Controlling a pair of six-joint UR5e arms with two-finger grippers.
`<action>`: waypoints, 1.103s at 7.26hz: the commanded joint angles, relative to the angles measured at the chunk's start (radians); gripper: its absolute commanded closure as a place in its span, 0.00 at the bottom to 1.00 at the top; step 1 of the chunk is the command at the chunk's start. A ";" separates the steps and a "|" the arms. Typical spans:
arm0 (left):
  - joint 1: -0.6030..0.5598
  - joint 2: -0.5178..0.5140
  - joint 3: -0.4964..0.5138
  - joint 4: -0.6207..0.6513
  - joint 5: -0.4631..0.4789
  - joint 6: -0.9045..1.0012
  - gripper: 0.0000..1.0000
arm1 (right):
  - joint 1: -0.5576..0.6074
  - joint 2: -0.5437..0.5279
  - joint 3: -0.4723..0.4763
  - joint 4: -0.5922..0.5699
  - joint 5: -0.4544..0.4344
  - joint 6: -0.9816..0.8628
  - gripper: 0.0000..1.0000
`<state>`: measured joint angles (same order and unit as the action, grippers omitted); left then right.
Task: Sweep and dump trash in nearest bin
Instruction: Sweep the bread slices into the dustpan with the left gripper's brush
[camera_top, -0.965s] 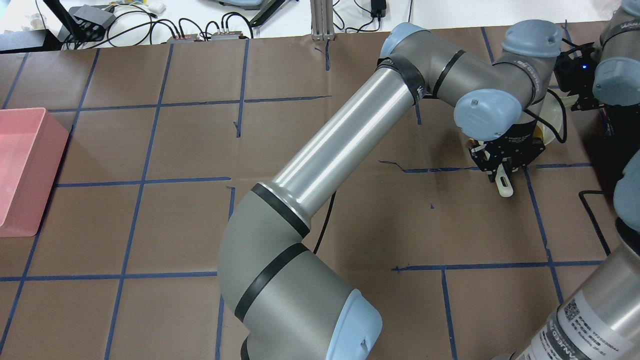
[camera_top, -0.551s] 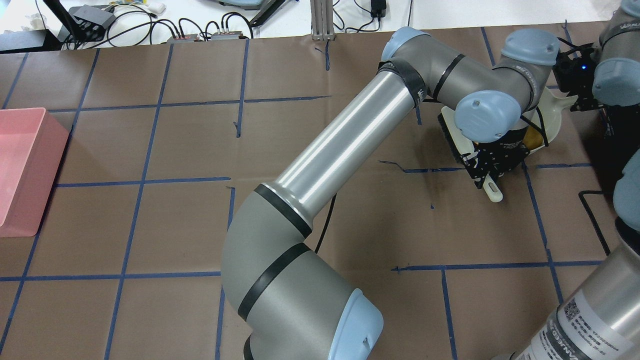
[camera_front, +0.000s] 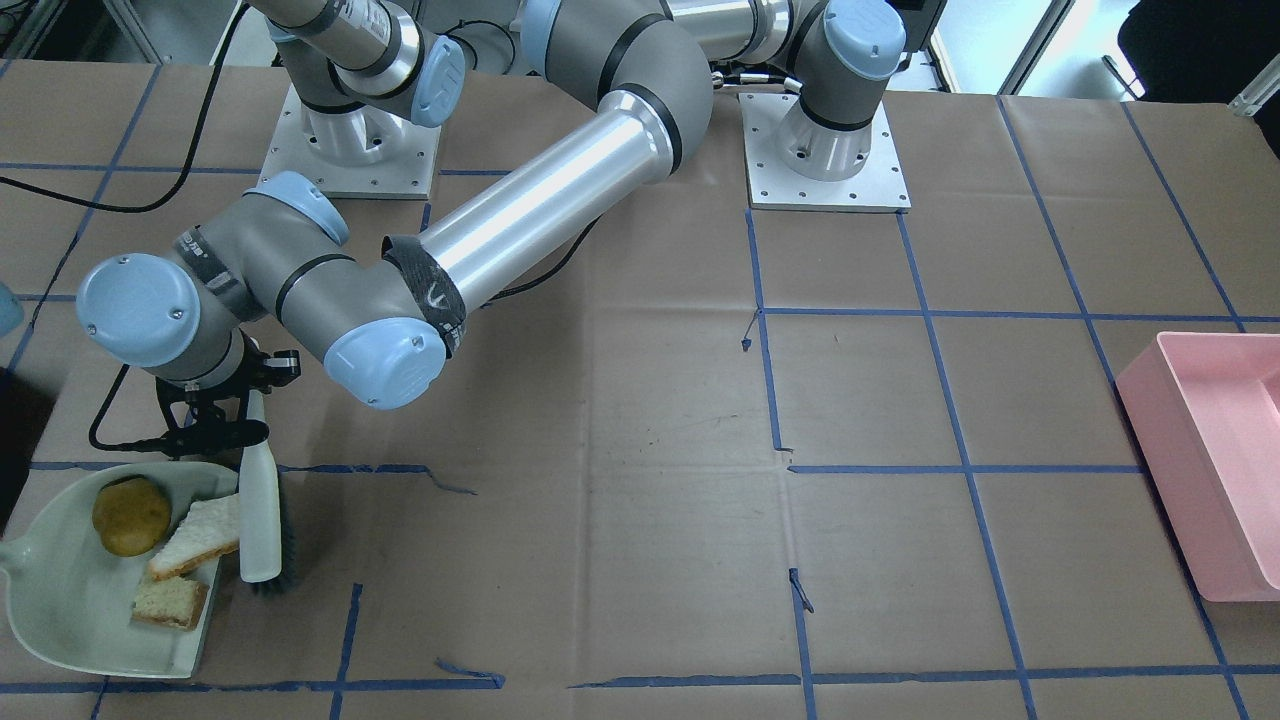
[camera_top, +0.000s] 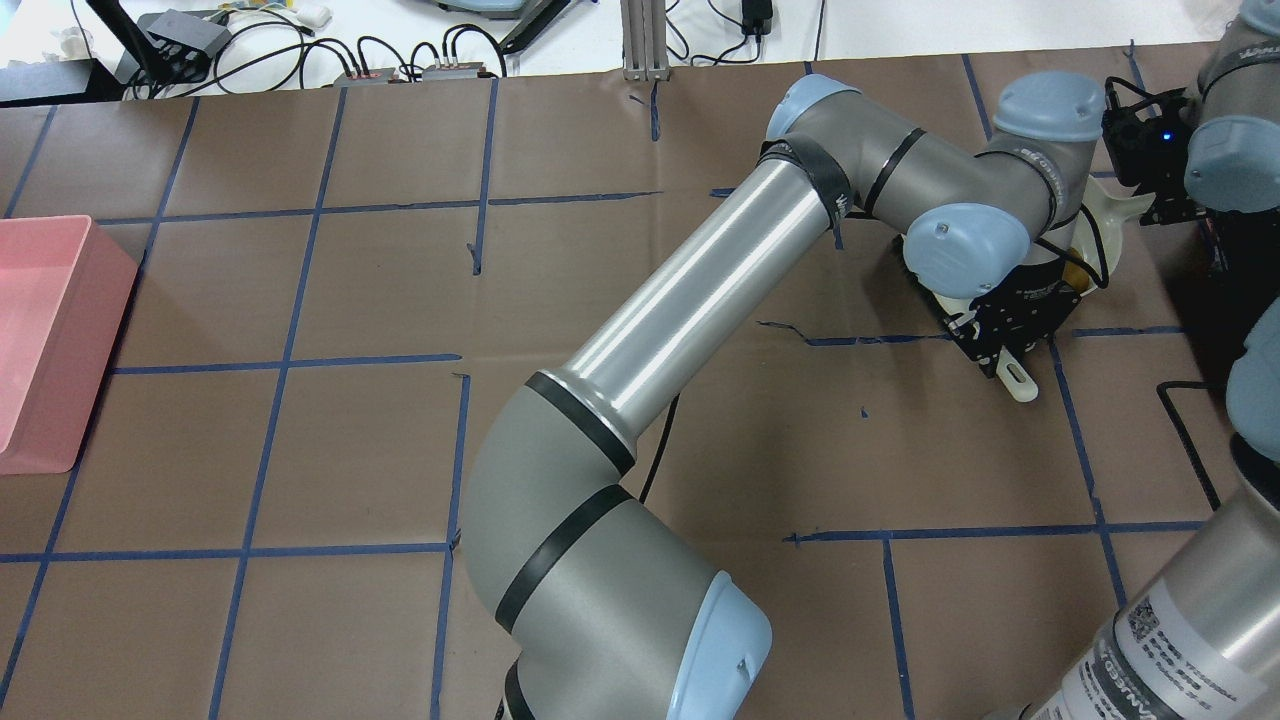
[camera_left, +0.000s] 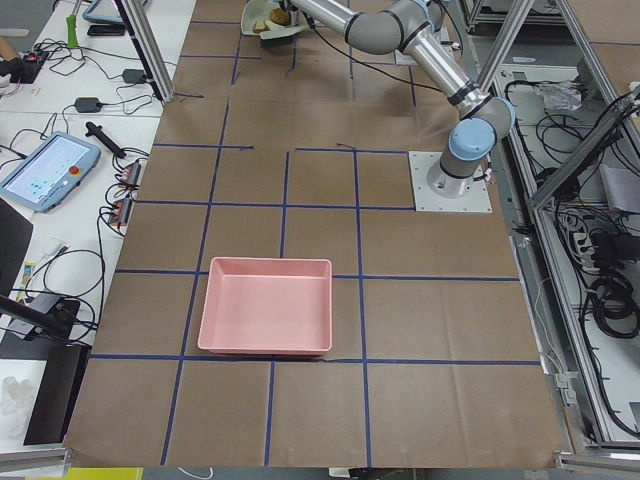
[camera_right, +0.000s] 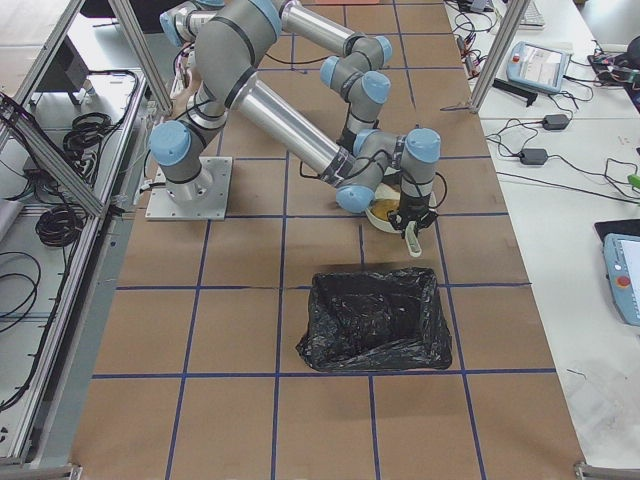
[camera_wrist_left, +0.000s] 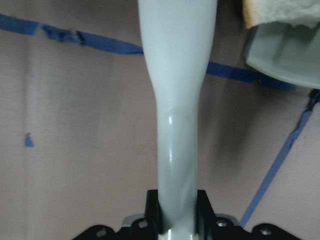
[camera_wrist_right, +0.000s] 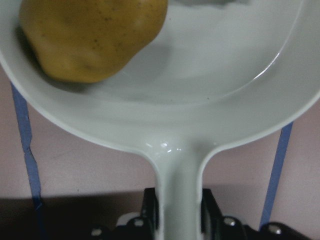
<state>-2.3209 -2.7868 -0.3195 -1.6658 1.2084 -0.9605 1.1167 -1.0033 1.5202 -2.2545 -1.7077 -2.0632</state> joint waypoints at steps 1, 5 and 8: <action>0.000 -0.040 0.071 0.058 -0.123 0.006 0.98 | 0.000 0.000 0.000 0.006 0.000 0.000 1.00; -0.005 -0.069 0.111 0.183 -0.208 0.025 0.99 | 0.000 -0.001 0.000 0.007 0.002 -0.002 1.00; -0.002 0.010 0.097 -0.124 -0.086 0.262 0.99 | -0.002 -0.006 0.000 0.007 0.032 0.000 1.00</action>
<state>-2.3248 -2.8205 -0.2173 -1.6326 1.0873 -0.7977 1.1158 -1.0074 1.5202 -2.2472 -1.6915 -2.0637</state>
